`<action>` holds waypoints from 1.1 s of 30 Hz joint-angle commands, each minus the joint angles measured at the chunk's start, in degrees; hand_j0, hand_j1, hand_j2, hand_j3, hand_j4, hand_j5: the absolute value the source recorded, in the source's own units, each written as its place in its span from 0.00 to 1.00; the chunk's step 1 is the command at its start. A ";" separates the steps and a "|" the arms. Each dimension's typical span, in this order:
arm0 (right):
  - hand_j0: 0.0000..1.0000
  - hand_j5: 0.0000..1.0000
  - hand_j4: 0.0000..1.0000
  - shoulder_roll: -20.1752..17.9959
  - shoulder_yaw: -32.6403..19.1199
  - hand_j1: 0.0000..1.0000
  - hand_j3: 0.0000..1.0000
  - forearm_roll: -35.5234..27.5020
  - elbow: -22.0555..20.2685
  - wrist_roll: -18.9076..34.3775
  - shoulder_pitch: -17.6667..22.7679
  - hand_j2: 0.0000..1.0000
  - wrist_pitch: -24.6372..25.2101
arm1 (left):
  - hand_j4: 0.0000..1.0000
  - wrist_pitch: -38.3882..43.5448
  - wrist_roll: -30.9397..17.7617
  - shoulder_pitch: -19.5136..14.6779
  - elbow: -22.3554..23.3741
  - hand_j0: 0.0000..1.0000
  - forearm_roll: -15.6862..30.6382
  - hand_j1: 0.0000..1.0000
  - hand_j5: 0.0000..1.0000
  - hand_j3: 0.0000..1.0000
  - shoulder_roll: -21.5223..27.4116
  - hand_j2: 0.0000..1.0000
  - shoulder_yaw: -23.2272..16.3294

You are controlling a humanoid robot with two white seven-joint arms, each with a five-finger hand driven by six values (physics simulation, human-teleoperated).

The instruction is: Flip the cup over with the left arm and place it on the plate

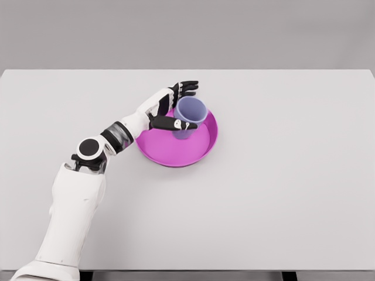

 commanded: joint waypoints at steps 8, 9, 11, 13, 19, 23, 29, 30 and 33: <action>1.00 1.00 1.00 0.00 0.00 1.00 1.00 -0.05 0.00 0.01 0.00 1.00 0.02 | 1.00 -0.12 0.00 0.44 -0.56 1.00 0.35 1.00 1.00 1.00 0.70 1.00 0.02; 1.00 1.00 1.00 0.00 0.00 1.00 1.00 -0.05 0.00 0.01 0.00 1.00 0.02 | 1.00 -0.12 0.00 0.44 -0.64 1.00 0.35 1.00 1.00 1.00 0.70 1.00 0.02; 1.00 1.00 1.00 0.00 0.00 1.00 1.00 0.04 0.00 0.01 0.00 1.00 0.02 | 1.00 -0.12 0.00 0.44 -0.64 1.00 0.35 1.00 1.00 1.00 0.87 1.00 0.11; 1.00 1.00 1.00 0.00 0.00 1.00 1.00 -0.05 0.00 0.01 0.00 1.00 0.02 | 1.00 -0.20 0.00 0.61 -0.73 1.00 0.35 1.00 1.00 1.00 0.87 1.00 0.11; 1.00 1.00 1.00 0.00 0.00 1.00 1.00 -0.05 0.00 0.01 0.00 1.00 0.02 | 1.00 -0.20 0.00 0.79 -0.82 1.00 0.35 1.00 1.00 1.00 1.49 1.00 0.11; 1.00 1.00 1.00 0.00 0.00 1.00 1.00 0.04 0.00 0.01 0.00 1.00 0.02 | 1.00 -0.20 0.00 0.88 -0.82 1.00 0.35 1.00 1.00 1.00 1.49 1.00 0.11; 1.00 1.00 1.00 0.00 0.00 1.00 1.00 -0.05 0.00 0.01 0.00 1.00 0.02 | 1.00 -0.20 0.00 1.67 -1.35 1.00 0.26 1.00 1.00 1.00 1.66 1.00 0.64; 1.00 1.00 1.00 0.00 0.00 1.00 1.00 0.04 0.00 0.01 0.00 1.00 0.02 | 1.00 -0.29 0.00 1.67 -1.35 1.00 0.26 1.00 1.00 1.00 1.66 1.00 0.72; 1.00 1.00 1.00 0.00 0.00 1.00 1.00 -0.04 0.00 0.01 0.00 1.00 0.02 | 1.00 -0.12 0.00 2.29 -2.23 1.00 0.26 1.00 1.00 1.00 1.75 1.00 2.31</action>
